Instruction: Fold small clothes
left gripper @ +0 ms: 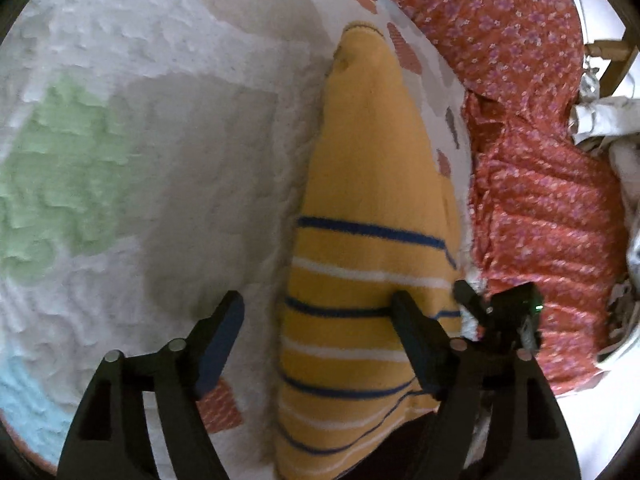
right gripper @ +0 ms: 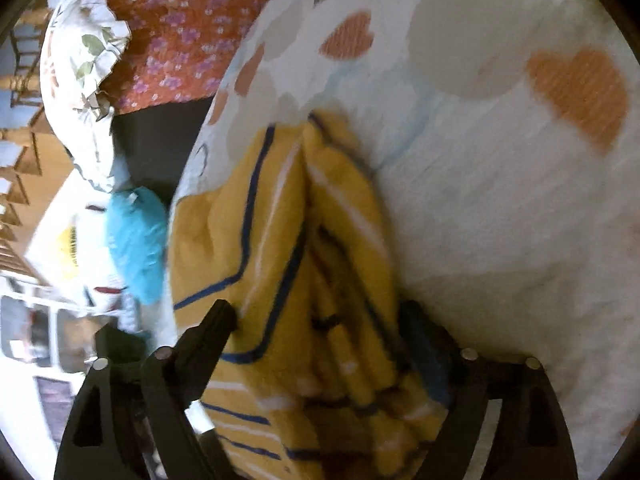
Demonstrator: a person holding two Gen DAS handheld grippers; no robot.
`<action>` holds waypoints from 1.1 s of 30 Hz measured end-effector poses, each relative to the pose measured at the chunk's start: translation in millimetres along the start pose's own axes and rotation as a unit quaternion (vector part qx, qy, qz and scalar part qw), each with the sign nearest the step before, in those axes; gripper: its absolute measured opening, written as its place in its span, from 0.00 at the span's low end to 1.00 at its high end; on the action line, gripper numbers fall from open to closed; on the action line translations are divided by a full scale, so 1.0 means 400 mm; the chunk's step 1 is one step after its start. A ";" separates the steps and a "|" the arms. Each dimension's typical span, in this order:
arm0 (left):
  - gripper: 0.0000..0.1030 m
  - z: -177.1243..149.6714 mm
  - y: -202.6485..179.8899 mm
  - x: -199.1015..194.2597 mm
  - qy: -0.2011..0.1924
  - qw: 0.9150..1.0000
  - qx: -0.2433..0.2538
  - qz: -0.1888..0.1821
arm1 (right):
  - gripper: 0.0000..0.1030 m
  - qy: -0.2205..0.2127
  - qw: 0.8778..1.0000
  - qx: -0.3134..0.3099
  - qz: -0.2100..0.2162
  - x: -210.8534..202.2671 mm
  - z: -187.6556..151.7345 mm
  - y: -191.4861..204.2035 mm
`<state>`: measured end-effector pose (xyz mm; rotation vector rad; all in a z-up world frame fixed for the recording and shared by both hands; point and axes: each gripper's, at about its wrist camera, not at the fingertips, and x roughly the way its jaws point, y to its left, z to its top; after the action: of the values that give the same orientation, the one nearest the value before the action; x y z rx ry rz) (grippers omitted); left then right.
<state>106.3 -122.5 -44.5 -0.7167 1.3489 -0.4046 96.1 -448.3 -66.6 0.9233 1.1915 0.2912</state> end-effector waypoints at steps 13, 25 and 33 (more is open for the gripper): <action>0.42 -0.060 -0.149 0.042 0.029 0.994 0.080 0.064 | 0.48 0.006 0.994 -0.080 -0.071 0.053 -0.025 0.113; 0.40 0.032 -0.164 -0.202 -0.065 0.992 0.097 0.048 | 0.38 -0.022 0.982 -0.181 -0.047 0.015 -0.042 0.357; 0.40 0.154 -0.084 -0.217 -0.087 0.986 0.101 0.102 | 0.38 -0.022 0.978 -0.202 -0.051 0.132 -0.017 0.474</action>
<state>153.5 -76.5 45.5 -0.4313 1.1826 -0.3024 159.6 -294.6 38.5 0.5091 1.0816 0.4100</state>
